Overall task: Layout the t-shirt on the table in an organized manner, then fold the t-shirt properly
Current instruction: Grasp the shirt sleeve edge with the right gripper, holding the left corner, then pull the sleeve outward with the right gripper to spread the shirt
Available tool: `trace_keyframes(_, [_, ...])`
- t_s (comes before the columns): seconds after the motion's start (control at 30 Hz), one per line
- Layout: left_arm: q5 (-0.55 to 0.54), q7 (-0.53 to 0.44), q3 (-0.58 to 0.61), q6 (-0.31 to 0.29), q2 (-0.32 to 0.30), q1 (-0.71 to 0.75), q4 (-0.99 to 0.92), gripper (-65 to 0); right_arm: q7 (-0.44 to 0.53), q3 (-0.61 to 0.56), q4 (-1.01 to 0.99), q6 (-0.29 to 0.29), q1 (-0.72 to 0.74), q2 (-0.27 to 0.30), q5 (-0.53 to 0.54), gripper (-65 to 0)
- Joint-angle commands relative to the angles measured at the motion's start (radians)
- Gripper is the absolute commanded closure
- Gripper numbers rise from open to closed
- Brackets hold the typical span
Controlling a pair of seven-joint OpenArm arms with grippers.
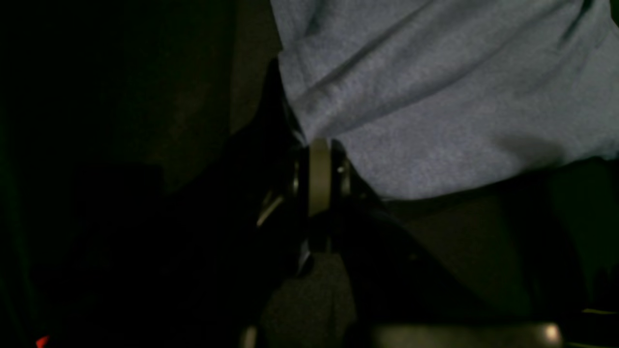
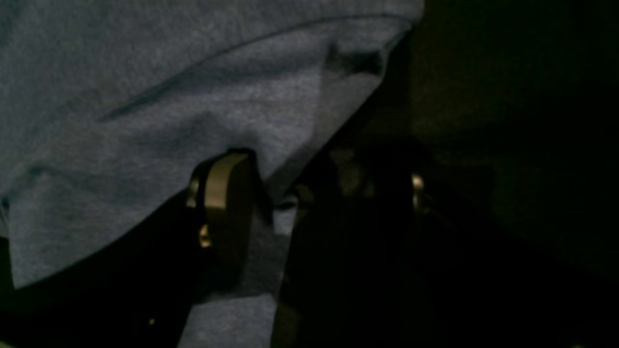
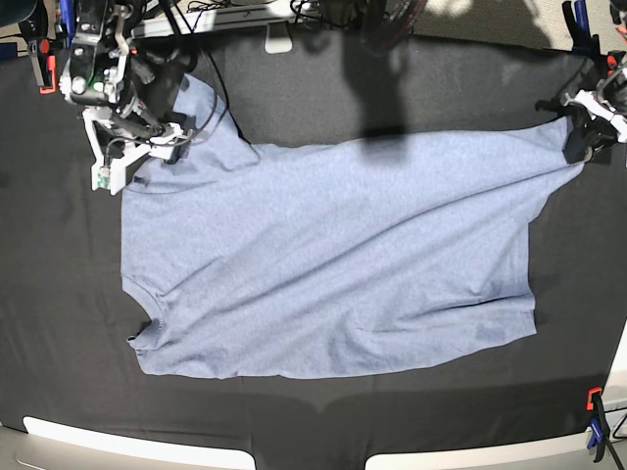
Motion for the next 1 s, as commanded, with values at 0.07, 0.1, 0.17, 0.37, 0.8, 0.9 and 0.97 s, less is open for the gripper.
trace_keyframes(0.07, [-0.016,-0.023,-0.008,-0.006,-0.016,-0.003,0.016,0.0,-0.026,-0.003,-0.002,0.022,0.006,0.000,0.014,-33.2])
trace_keyframes(0.1, [-0.016,-0.023,-0.008,-0.006,-0.016,-0.003,0.016,0.0,-0.026,-0.003,-0.002,0.023,0.006,0.000,0.014,-30.5])
trace_keyframes(0.17, [-0.016,-0.023,-0.008,-0.006,-0.017,-0.003,0.016,0.0,-0.026,-0.003,-0.002,0.022,0.009,0.000,0.014,-23.0])
trace_keyframes(0.37, [-0.016,-0.023,-0.008,-0.006,-0.017,-0.002,0.016,0.0,-0.014,-0.003,-0.001,0.022,0.011,0.000,0.006,0.0])
trace_keyframes(0.8, [-0.016,-0.023,-0.008,-0.006,-0.016,-0.002,0.016,0.0,-0.019,-0.003,-0.001,0.022,0.011,0.000,0.003,0.0])
trace_keyframes(0.9, [-0.016,-0.023,-0.008,-0.006,-0.017,-0.003,0.016,0.0,-0.019,-0.003,-0.001,0.022,0.011,0.000,0.003,0.0])
trace_keyframes(0.97, [-0.016,-0.023,-0.008,-0.006,-0.016,-0.002,0.016,0.0,-0.019,-0.003,-0.001,0.022,0.011,0.000,0.003,0.0])
